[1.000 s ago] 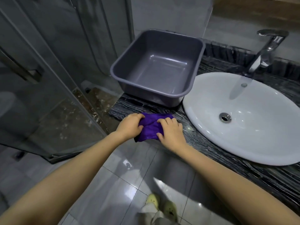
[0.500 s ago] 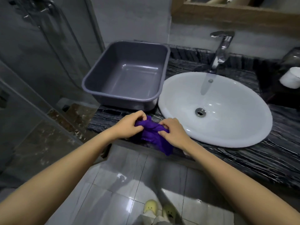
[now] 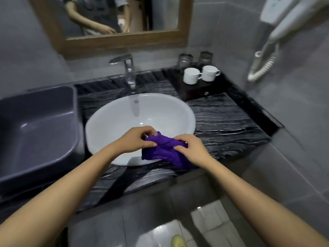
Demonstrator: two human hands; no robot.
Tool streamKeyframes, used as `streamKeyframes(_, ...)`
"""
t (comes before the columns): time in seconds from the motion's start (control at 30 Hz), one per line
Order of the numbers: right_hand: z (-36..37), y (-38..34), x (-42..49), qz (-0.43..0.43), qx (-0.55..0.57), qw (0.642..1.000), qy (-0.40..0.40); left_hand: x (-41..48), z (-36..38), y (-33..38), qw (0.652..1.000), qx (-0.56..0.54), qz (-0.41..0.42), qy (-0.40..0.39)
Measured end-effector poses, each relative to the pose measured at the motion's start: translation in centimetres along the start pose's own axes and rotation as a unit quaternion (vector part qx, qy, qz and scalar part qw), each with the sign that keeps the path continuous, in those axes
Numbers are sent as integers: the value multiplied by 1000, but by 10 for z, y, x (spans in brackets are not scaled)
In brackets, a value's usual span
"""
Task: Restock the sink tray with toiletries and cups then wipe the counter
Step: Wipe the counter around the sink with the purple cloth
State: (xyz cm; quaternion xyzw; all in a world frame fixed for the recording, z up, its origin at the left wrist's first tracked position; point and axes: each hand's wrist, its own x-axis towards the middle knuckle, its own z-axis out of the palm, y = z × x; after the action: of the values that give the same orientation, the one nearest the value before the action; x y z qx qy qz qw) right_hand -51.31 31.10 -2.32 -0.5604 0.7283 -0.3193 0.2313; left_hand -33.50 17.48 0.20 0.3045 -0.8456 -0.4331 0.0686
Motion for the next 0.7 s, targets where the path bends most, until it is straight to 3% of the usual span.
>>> streamKeyframes(0.33, -82, 85, -25, 55, -23, 994, 91, 99, 76, 61, 995, 21, 84, -54)
streamKeyframes(0.7, -188, 179, 46, 58, -102, 982, 145, 227, 121, 122, 995, 35, 78, 53)
